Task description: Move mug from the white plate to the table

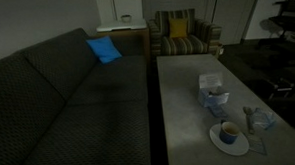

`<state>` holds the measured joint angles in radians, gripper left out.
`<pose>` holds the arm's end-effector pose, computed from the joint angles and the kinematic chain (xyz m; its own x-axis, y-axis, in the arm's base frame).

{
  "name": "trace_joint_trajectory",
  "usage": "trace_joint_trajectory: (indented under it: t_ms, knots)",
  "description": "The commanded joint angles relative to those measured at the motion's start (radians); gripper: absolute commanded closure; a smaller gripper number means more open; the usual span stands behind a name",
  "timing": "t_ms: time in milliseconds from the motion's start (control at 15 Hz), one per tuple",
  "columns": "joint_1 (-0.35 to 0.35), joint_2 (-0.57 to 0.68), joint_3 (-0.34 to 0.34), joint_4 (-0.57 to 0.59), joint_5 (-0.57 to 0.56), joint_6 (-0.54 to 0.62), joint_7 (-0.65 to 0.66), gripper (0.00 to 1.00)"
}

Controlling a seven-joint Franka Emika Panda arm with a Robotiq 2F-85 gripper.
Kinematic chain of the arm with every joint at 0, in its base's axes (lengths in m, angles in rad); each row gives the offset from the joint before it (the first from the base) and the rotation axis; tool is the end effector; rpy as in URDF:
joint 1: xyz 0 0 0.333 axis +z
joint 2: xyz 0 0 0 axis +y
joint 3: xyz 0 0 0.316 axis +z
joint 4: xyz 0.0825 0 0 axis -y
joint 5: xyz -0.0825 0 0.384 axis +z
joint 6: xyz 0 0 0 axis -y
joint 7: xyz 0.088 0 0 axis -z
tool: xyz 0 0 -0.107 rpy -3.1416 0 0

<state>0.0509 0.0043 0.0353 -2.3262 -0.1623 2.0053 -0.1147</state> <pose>0.4679 0.0307 0.3151 0.9059 0.2595 -0.3348 0.3015 -0.9502 0.0792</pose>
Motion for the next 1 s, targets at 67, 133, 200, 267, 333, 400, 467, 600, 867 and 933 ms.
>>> trace_joint_trajectory:
  t_ms: [67,133,200,267,333,400,467,600,867,933]
  knots:
    - [-0.009,0.105,-0.003,0.005,-0.012,0.098,-0.001,0.0]
    - [-0.009,0.131,-0.003,0.012,-0.013,0.111,0.001,0.0]
    - [-0.009,0.155,-0.004,0.015,-0.013,0.129,0.0,0.0]
    - [-0.008,0.179,-0.004,0.022,-0.016,0.14,0.006,0.0]
    - [-0.007,0.202,-0.005,0.026,-0.022,0.155,0.012,0.0]
    - [-0.006,0.22,-0.005,0.032,-0.019,0.161,0.013,0.0]
    - [-0.006,0.242,-0.006,0.039,-0.019,0.17,0.014,0.0]
    - [-0.005,0.279,-0.006,0.054,-0.017,0.183,0.013,0.0]
    - [0.006,0.356,-0.002,0.096,-0.024,0.174,0.014,0.0]
    - [0.01,0.371,-0.002,0.106,-0.028,0.163,0.016,0.0]
